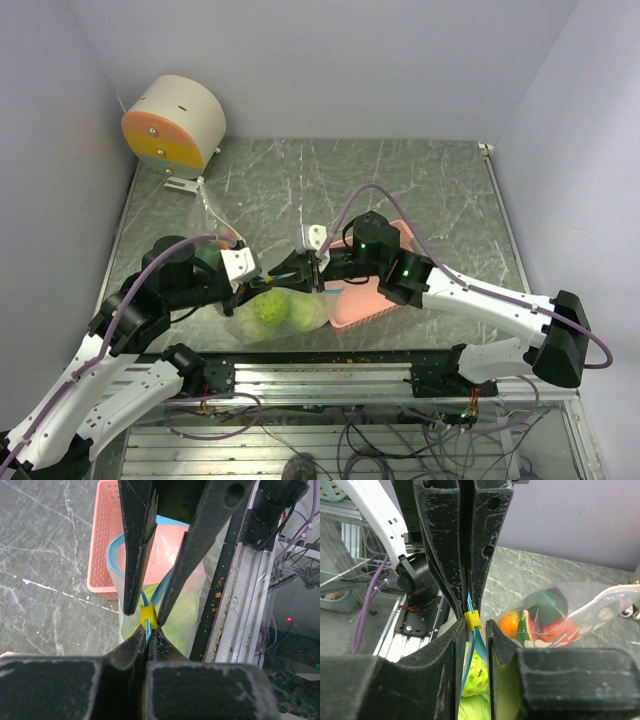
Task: Place the food in the zip-top bag and seal the zipper
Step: Zip the zipper food storage bag.
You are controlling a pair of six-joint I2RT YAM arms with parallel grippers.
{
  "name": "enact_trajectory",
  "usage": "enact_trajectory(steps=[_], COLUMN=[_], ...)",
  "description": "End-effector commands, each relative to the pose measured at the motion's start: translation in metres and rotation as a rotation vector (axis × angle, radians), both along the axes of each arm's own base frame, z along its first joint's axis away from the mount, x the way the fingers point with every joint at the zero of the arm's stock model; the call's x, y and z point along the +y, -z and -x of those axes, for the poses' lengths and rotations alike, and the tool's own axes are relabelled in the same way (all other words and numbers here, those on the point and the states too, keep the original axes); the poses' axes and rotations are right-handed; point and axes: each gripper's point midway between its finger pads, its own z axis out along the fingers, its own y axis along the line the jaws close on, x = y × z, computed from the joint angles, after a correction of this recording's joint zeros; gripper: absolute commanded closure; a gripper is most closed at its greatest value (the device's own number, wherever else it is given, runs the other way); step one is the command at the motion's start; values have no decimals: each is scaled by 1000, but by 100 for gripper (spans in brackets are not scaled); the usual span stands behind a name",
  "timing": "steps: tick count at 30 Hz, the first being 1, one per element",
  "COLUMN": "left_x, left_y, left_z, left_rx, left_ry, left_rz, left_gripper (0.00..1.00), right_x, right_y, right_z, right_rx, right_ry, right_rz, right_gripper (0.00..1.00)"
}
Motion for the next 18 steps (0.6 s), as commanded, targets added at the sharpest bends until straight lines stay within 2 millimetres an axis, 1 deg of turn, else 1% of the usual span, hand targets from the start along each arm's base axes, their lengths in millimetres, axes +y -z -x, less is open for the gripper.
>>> enact_trajectory(steps=[1, 5, 8, 12, 14, 18], left_x=[-3, -3, -3, -3, -3, -3], left_y=[-7, -7, -7, -6, -6, -6], left_z=[2, 2, 2, 1, 1, 1], left_rx=[-21, -21, -20, -19, -19, -19], left_ry=[16, 14, 17, 14, 13, 13], left_rz=[34, 34, 34, 32, 32, 31], left_gripper=[93, 93, 93, 93, 93, 93], right_x=[-3, -6, -4, -3, -2, -1], right_y=[-19, -19, -15, -11, -10, -10], right_z=[1, -3, -3, 4, 5, 7], right_rx=[-13, 7, 24, 34, 38, 46], right_ry=[-51, -60, -80, -131, -144, -157], right_rz=[-55, -60, -51, -38, -32, -31], right_gripper=[79, 79, 79, 69, 67, 66])
